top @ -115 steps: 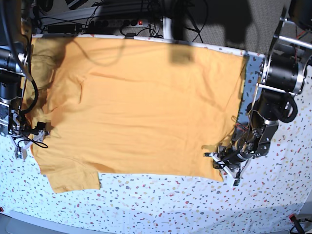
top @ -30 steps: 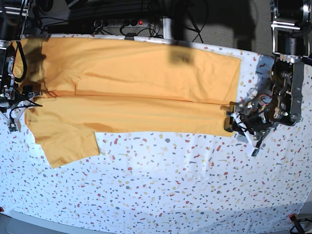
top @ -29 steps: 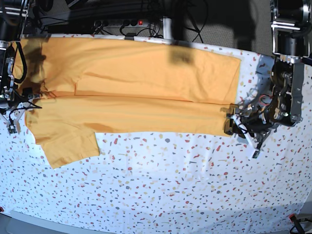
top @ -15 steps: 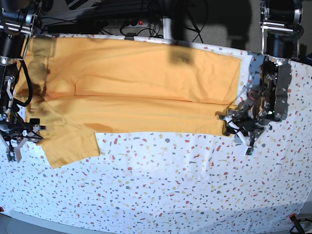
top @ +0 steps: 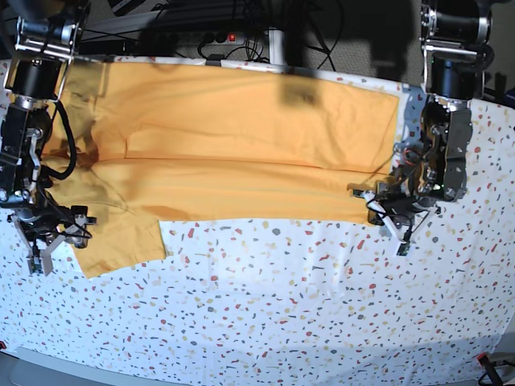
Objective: Fold the T-shirt properly
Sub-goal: 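Grasp the folded edge with both grippers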
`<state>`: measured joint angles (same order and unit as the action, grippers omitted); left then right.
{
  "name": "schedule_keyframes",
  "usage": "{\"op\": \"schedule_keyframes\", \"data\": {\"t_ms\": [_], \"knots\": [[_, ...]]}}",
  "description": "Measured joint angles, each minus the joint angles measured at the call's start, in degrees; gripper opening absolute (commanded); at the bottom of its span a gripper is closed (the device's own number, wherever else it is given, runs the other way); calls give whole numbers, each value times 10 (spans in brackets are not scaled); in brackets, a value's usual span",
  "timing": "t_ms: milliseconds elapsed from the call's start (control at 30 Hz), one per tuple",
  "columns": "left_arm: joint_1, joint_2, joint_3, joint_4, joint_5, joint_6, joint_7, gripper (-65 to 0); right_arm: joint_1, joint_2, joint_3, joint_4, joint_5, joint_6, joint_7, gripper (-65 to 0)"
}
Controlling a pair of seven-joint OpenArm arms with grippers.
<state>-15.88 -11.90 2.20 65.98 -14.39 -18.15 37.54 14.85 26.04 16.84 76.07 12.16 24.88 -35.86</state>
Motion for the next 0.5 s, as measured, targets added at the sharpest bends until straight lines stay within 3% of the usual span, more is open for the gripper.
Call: {"op": "schedule_keyframes", "data": {"t_ms": [133, 300, 433, 500], "knots": [[0, 0, 0, 0, -7, 0, 0, -650, 60, 2, 1, -107, -19, 1, 18, -338], [0, 0, 0, 0, -7, 0, 2, -650, 173, 3, 2, -307, -57, 32, 75, -338], [0, 0, 0, 0, -7, 0, 5, -650, 227, 2, 3, -422, -92, 32, 130, -338], [0, 0, 0, 0, -7, 0, 5, -650, 232, 2, 3, -456, -94, 8, 144, -338]]}}
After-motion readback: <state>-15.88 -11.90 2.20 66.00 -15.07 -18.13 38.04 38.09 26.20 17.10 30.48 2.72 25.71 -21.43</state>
